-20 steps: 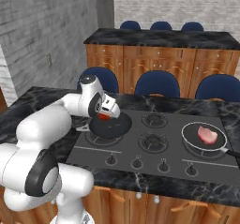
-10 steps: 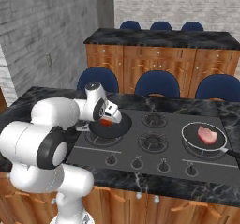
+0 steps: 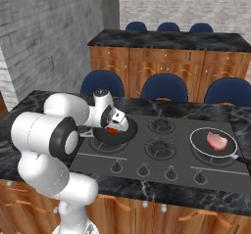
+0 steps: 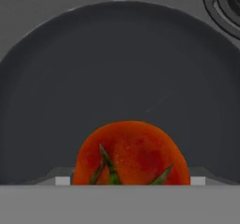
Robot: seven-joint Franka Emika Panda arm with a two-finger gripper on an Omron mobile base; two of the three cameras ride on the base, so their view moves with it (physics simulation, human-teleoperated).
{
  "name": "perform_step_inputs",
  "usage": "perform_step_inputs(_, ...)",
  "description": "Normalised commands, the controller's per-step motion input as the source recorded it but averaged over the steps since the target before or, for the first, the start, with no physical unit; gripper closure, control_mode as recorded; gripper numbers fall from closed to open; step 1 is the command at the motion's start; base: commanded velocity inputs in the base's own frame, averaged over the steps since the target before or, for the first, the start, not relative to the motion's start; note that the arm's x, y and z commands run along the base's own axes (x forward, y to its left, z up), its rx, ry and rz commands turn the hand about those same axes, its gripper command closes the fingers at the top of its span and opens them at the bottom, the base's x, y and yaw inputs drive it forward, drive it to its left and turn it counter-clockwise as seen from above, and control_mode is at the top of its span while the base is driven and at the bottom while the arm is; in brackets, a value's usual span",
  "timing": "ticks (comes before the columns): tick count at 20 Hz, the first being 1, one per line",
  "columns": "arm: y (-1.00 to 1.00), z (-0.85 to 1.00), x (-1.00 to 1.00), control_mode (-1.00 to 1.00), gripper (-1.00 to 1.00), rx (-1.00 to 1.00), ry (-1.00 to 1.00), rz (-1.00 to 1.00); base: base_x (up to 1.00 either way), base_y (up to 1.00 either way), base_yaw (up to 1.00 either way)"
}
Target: Place both pans onto different burners. Then place the tomato and the steak on different pans.
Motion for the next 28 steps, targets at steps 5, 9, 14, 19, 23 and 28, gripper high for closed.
perform_step_inputs(5,0.0,-0.02,0.02,-1.0,-1.0,0.0,0.03,0.02,0.0,0.0,0.0)
perform_step_inputs(9,0.0,0.07,0.0,-1.0,-1.0,0.0,-0.01,0.0,0.0,0.0,0.0)
perform_step_inputs(14,0.0,0.46,-0.21,-1.0,-1.0,0.0,-0.08,0.0,0.0,0.0,0.0)
perform_step_inputs(19,0.0,0.59,-0.36,-1.0,-1.0,0.0,-0.1,0.0,0.0,0.0,0.0)
perform_step_inputs(23,0.0,0.69,-0.7,-1.0,-1.0,0.0,-0.17,0.0,0.0,0.0,0.0)
perform_step_inputs(28,0.0,0.5,-0.96,-1.0,-1.0,0.0,-0.14,0.0,0.0,0.0,0.0)
